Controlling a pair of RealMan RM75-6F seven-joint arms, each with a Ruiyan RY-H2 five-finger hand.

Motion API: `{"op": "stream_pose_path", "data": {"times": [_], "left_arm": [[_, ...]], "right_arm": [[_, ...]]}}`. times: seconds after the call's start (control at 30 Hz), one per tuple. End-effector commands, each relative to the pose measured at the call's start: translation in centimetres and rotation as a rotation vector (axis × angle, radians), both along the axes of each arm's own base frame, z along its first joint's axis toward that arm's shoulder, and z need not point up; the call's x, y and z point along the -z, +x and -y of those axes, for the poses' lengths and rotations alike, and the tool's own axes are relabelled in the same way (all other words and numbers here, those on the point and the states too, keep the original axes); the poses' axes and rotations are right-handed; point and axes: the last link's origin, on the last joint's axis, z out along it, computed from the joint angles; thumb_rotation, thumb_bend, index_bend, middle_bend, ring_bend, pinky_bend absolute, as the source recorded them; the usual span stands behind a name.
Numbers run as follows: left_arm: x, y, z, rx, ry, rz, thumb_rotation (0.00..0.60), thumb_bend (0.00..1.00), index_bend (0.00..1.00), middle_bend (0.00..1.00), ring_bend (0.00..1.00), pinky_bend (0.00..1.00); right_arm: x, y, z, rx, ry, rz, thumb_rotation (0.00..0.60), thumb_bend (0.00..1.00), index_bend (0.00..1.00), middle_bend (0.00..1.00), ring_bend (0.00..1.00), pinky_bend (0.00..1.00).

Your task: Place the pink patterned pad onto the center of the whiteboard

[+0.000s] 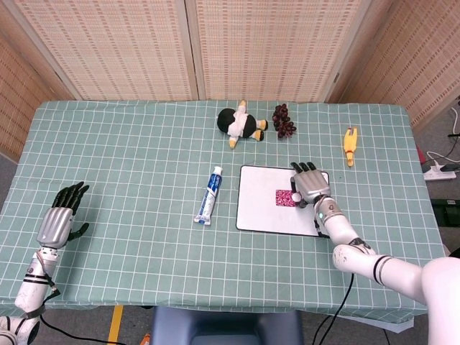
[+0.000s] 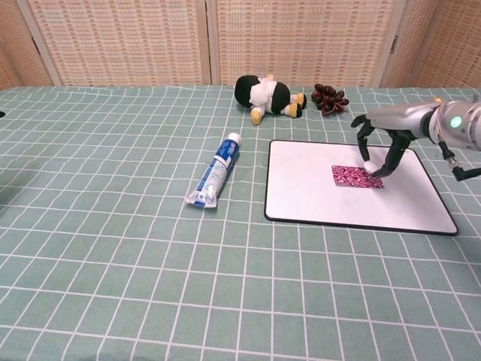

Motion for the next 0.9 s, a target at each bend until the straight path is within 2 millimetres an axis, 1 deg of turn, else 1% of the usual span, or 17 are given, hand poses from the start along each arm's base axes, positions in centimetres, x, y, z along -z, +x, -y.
{"op": "stream_pose_path", "data": {"times": [0.03, 0.27, 0.4, 0.47, 0.5, 0.63, 0.73, 0.8, 0.9], "left_arm": [[-0.1, 0.0, 0.0, -0.001, 0.0, 0.007, 0.6, 0.24, 0.0, 0.0, 0.0, 0.0], [-0.1, 0.0, 0.0, -0.001, 0.0, 0.012, 0.6, 0.24, 0.0, 0.0, 0.0, 0.0], [-0.1, 0.1, 0.0, 0.001, -0.005, 0.015, 0.6, 0.24, 0.0, 0.0, 0.0, 0.0], [-0.1, 0.0, 0.0, 0.001, -0.004, 0.019, 0.6, 0.24, 0.0, 0.0, 0.0, 0.0], [-0.2, 0.0, 0.0, 0.001, -0.003, 0.019, 0.6, 0.24, 0.0, 0.0, 0.0, 0.0], [-0.1, 0.1, 0.0, 0.003, -0.003, 0.022, 0.6, 0.24, 0.0, 0.0, 0.0, 0.0], [-0.1, 0.1, 0.0, 0.004, -0.004, 0.022, 0.6, 0.24, 0.0, 0.0, 0.0, 0.0], [-0.1, 0.1, 0.1, 0.005, -0.004, 0.023, 0.6, 0.24, 0.0, 0.0, 0.0, 0.0], [-0.2, 0.0, 0.1, 0.003, -0.002, 0.023, 0.6, 0.24, 0.0, 0.0, 0.0, 0.0]], "right_arm": [[0.3, 0.0, 0.1, 0.005, 0.002, -0.007, 0.6, 0.27, 0.55, 0.01, 0.0, 0.0], [1.1, 0.0, 0.5, 0.015, 0.009, -0.011, 0.6, 0.28, 0.55, 0.01, 0.0, 0.0], [1.6, 0.3, 0.5, 0.013, 0.015, -0.002, 0.6, 0.28, 0.54, 0.01, 0.0, 0.0], [1.7, 0.4, 0.5, 0.005, 0.011, -0.002, 0.6, 0.28, 0.53, 0.01, 0.0, 0.0], [1.7, 0.4, 0.5, 0.003, 0.009, -0.003, 0.6, 0.26, 0.51, 0.01, 0.0, 0.0], [1.5, 0.4, 0.6, -0.002, 0.009, -0.002, 0.6, 0.09, 0.44, 0.01, 0.0, 0.0], [1.3, 0.4, 0.6, -0.005, 0.004, 0.002, 0.6, 0.06, 0.39, 0.01, 0.0, 0.0], [1.1, 0.4, 0.5, -0.005, 0.003, 0.005, 0.6, 0.05, 0.37, 0.01, 0.0, 0.0], [0.7, 0.4, 0.4, -0.012, -0.003, 0.003, 0.6, 0.05, 0.36, 0.01, 0.0, 0.0]]}}
